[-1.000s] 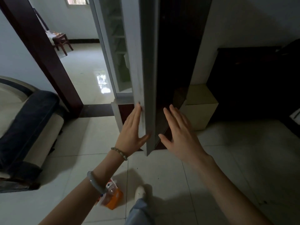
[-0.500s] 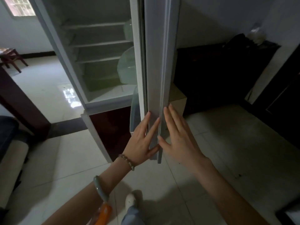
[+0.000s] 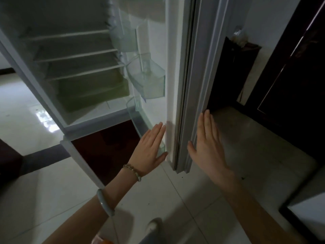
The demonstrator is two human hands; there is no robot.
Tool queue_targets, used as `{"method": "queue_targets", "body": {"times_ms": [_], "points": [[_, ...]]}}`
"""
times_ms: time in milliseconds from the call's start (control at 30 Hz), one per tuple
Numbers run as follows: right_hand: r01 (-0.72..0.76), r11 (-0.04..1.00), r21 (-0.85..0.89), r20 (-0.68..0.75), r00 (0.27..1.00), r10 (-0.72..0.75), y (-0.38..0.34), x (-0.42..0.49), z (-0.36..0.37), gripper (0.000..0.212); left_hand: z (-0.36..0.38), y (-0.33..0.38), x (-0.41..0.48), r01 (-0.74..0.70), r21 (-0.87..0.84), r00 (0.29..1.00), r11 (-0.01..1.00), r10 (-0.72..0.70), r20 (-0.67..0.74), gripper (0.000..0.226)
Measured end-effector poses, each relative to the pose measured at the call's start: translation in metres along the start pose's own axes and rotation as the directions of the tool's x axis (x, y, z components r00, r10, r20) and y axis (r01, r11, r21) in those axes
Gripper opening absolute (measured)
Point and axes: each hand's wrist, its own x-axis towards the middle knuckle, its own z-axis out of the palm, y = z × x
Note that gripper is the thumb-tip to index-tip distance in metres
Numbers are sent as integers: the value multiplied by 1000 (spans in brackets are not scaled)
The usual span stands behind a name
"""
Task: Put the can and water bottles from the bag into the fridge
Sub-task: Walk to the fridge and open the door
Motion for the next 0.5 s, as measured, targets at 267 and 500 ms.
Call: {"method": "queue_targets", "body": {"times_ms": [267,500], "points": [[119,990,-69,-29,992,-121,-19,21,37,75,20,-51,37,-47,-15,998,999,48,47,78],[-27,976,-216,-12,1000,25,-9,54,71,83,40,-86,82,-135,-16,989,991,136,61,75]]}}
